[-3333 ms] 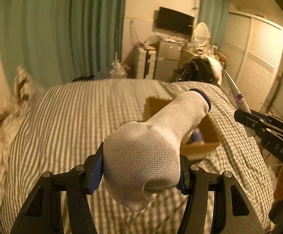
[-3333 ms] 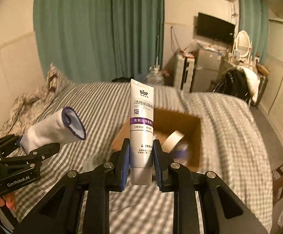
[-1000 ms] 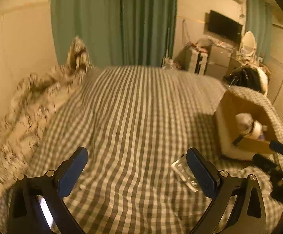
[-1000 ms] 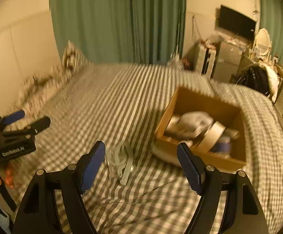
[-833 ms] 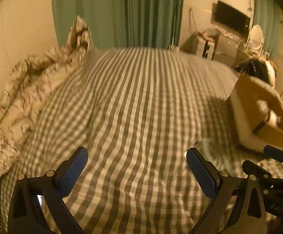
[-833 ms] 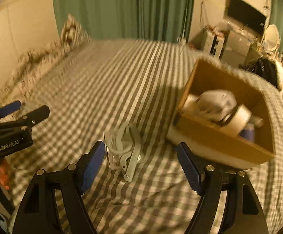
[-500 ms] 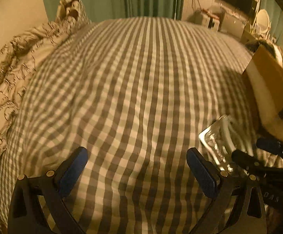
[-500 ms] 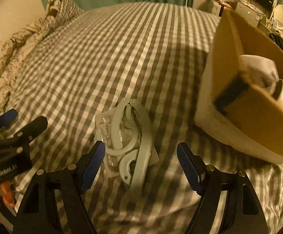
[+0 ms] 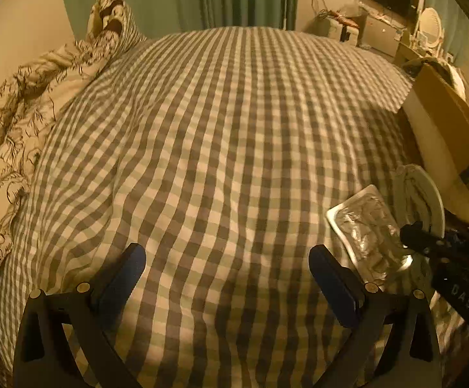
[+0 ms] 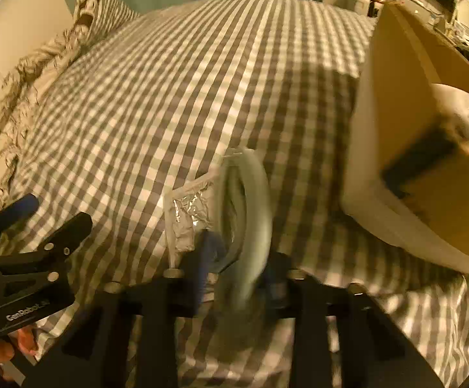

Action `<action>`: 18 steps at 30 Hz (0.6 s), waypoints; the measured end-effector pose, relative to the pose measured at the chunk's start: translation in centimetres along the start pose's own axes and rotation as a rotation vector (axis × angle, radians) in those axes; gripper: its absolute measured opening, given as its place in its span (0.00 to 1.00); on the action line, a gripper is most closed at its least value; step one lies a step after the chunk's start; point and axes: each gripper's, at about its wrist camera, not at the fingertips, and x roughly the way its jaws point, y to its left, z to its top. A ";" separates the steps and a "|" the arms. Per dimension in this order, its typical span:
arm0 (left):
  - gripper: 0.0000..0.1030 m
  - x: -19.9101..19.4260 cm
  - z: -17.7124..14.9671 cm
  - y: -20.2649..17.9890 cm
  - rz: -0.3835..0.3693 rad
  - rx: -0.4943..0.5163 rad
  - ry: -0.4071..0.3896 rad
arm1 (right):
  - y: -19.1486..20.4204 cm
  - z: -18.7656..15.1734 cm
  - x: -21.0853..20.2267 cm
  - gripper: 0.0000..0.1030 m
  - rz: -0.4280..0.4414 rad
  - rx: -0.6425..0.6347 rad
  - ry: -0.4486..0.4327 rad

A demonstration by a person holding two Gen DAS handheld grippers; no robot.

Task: Organize objects
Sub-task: 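Grasp the pale green clip with the right gripper while the left grasps the foil blister pack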

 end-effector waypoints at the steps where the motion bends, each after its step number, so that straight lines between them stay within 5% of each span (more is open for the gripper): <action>1: 1.00 -0.3 0.0 -0.3 0.001 0.009 -0.007 | 0.1 -0.1 -0.6 0.12 -0.020 -0.007 -0.015; 10: 1.00 -1.2 0.3 -5.9 -0.123 0.079 -0.009 | -2.2 -1.9 -5.6 0.11 -0.072 0.041 -0.076; 18: 1.00 2.1 1.0 -9.3 -0.184 0.060 0.062 | -3.7 -2.0 -5.3 0.11 -0.110 0.070 -0.048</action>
